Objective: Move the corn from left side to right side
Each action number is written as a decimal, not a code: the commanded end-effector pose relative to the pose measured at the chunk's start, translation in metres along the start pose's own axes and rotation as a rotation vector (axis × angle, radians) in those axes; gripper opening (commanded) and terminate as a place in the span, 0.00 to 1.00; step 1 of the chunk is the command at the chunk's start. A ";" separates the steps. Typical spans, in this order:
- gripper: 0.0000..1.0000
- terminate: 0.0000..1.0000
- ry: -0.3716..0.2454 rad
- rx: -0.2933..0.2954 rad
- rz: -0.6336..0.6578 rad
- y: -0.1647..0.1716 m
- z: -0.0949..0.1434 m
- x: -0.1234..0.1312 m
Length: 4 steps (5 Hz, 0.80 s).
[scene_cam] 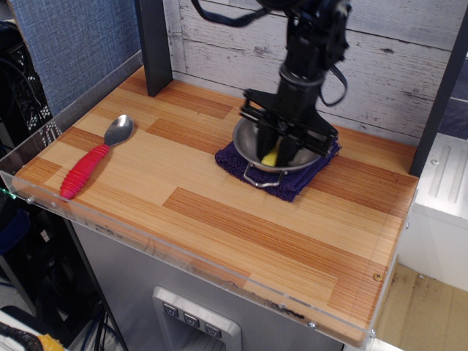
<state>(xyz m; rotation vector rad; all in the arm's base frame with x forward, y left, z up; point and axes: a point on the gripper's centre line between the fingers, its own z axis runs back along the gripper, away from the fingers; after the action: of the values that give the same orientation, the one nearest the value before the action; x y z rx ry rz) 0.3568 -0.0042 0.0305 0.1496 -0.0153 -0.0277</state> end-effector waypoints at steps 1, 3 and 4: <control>0.00 0.00 -0.134 -0.052 0.066 0.016 0.116 -0.017; 0.00 0.00 -0.033 -0.097 -0.164 -0.046 0.061 -0.075; 0.00 0.00 -0.081 -0.073 -0.153 -0.047 0.035 -0.088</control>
<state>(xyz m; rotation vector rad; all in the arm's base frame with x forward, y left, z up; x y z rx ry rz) 0.2600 -0.0565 0.0411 0.0862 -0.0248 -0.1828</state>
